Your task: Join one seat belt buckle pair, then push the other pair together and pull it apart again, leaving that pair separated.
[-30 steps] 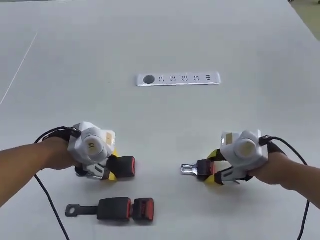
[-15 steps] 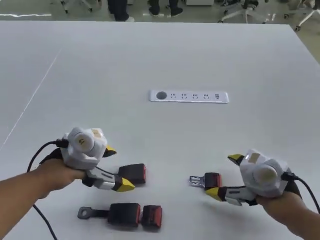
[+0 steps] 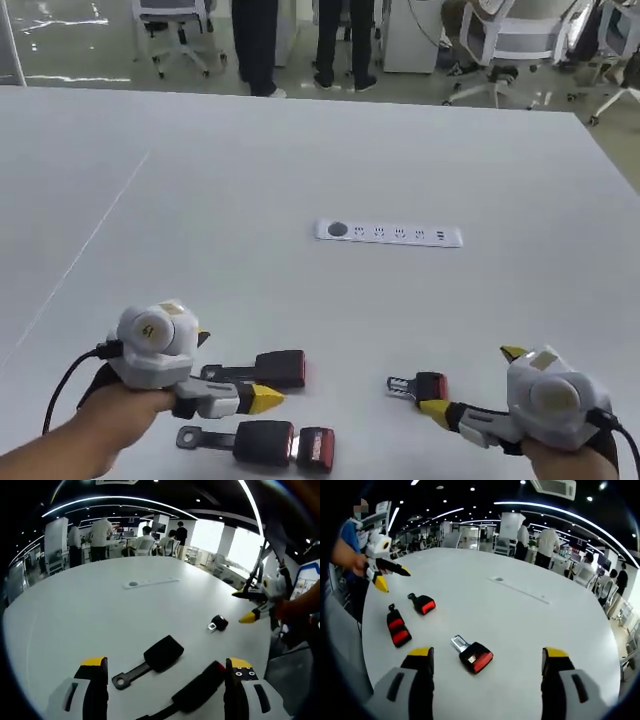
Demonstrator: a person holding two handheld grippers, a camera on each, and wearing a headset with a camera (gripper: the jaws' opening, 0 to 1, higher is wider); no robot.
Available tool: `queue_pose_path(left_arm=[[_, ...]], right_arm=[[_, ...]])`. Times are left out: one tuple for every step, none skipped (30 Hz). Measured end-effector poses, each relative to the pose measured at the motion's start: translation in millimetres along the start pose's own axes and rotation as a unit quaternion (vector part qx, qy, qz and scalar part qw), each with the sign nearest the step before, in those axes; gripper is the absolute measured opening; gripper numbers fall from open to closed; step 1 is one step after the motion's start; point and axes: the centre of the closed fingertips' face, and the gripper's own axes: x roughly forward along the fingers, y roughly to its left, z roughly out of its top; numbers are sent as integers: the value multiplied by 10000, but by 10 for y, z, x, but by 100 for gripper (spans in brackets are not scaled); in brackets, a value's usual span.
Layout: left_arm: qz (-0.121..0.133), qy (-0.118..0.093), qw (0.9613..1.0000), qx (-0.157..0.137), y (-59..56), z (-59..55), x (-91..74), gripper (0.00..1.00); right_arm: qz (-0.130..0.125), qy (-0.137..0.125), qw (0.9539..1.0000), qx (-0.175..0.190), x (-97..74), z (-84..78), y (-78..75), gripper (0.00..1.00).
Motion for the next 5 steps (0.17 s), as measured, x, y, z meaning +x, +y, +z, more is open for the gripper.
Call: queue_pose_path(left_arm=[[27,-37,10000,-34,-17,-8,-31,100],[46,-63,10000,-51,-33,-23,-61,100],[68,-93,9999,-83,-45,-38,-93,100],[89,-127,9998,-149,-64,-62,-136,100],[102,-141,9996,-208,-83,-77,-173,100]], right_arm=[[-35,-45,10000,27,-38,1,25,92],[-52,-73,9999,56,-67,3,47,92],[-68,-84,9999,87,-102,-7,79,93],[-82,-76,9999,100,-125,-15,96,93],[-98,-113,9998,117,-174,-9,126,93]])
